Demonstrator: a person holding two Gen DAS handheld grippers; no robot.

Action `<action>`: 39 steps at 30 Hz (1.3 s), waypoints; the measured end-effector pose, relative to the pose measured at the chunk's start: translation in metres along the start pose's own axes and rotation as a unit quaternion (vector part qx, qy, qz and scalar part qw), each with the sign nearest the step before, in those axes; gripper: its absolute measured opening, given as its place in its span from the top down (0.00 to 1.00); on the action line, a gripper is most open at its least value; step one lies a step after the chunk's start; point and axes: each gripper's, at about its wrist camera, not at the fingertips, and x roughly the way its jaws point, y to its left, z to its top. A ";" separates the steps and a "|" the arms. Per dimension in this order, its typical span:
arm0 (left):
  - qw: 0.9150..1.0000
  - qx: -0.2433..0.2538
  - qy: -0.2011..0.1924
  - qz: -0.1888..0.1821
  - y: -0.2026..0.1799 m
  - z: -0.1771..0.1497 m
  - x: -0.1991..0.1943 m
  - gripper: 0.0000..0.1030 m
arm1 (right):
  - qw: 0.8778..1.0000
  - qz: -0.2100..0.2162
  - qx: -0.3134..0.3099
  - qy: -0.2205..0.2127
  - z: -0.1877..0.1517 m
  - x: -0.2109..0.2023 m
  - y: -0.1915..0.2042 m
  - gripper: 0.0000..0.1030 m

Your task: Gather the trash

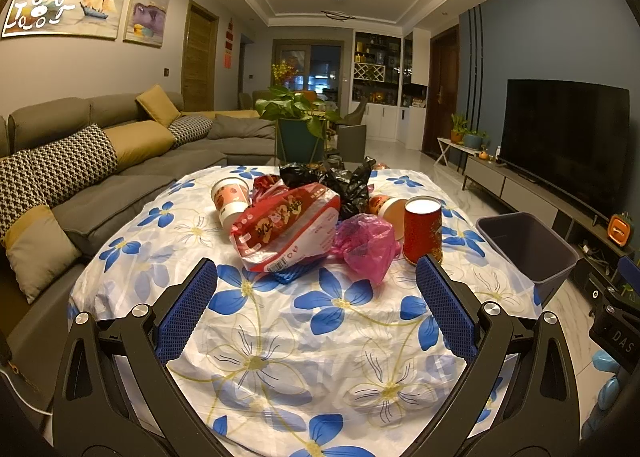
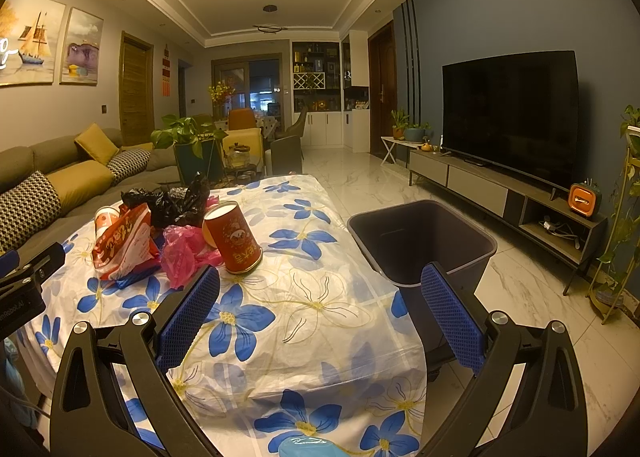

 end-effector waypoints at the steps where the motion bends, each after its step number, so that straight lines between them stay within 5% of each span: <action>1: 1.000 0.000 0.000 0.000 0.000 0.000 0.000 0.05 | 1.000 0.000 0.000 0.000 0.000 0.000 0.000 0.05; 24: 1.000 -0.006 0.004 -0.008 0.006 -0.005 0.017 0.05 | 1.000 0.014 0.002 0.011 0.001 0.017 0.003 0.05; 39: 1.000 -0.020 0.007 -0.014 0.026 -0.012 0.057 0.11 | 0.995 0.091 -0.035 0.003 -0.008 0.064 0.055 0.08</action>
